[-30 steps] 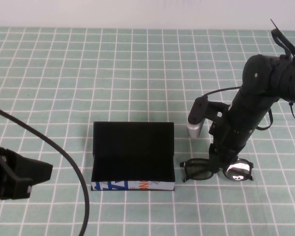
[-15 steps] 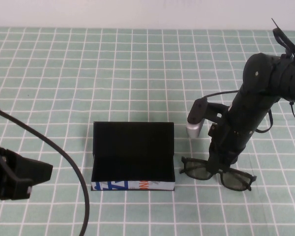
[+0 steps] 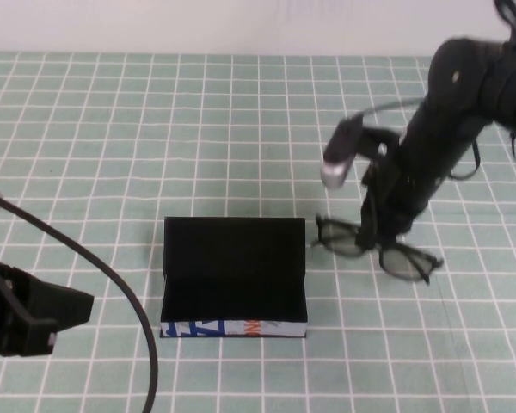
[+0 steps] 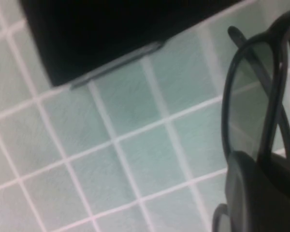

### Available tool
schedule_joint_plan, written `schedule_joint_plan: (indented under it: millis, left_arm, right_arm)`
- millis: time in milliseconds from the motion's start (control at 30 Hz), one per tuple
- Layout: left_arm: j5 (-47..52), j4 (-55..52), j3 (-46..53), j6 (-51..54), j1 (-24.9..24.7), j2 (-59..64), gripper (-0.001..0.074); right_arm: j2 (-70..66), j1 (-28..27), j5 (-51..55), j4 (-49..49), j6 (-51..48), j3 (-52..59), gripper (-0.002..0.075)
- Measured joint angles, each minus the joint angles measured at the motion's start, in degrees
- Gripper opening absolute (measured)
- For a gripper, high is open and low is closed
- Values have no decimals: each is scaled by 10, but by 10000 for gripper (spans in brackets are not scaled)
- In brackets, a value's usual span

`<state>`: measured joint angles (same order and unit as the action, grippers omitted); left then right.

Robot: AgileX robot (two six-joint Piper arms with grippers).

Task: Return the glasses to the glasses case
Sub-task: Place the glasses in the glasses case

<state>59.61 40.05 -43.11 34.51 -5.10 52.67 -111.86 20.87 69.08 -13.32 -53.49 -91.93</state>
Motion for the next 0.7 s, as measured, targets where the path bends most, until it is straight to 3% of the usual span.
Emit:
schedule_joint_plan:
  millis: [467,700]
  left_arm:
    - [6,0,0,1,0,0,-2]
    - [1,0,0,1,0,0,-2]
  right_arm:
    - [73,3,14,-34,45,-102,3]
    - [69,81,15,-64,40,-111,3]
